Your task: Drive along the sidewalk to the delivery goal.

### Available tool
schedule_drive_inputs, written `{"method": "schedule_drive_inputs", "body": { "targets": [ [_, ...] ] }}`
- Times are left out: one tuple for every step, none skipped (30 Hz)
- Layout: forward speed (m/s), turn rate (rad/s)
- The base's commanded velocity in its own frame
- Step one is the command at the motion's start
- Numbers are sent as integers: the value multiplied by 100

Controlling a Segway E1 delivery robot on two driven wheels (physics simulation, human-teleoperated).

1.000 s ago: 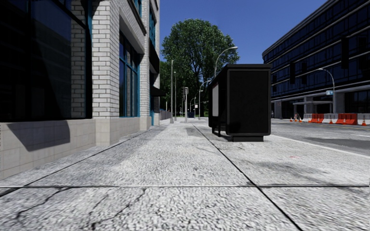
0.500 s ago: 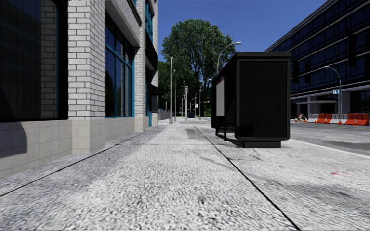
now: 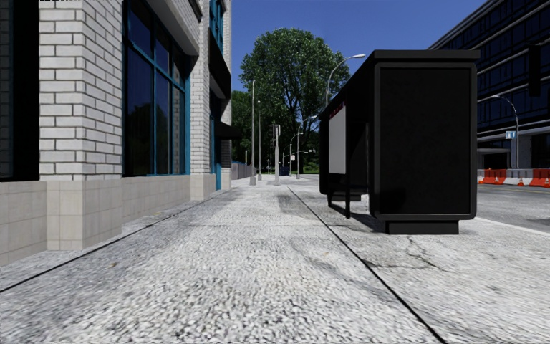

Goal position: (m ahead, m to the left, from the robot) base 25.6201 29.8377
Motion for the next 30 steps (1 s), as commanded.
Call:
{"method": "schedule_drive_inputs", "body": {
  "targets": [
    [200,0],
    [200,0],
    [200,0],
    [200,0],
    [200,0],
    [200,0],
    [200,0],
    [200,0],
    [200,0],
    [200,1],
    [200,7],
    [200,7],
    [200,12],
    [200,15],
    [200,17],
    [200,17],
    [200,17],
    [200,17],
    [200,17],
    [200,17],
    [200,17],
    [200,17],
    [200,17],
    [200,16],
    [200,16],
    [200,16],
    [200,16],
    [200,16],
    [200,16],
    [200,16]
  ]
}}
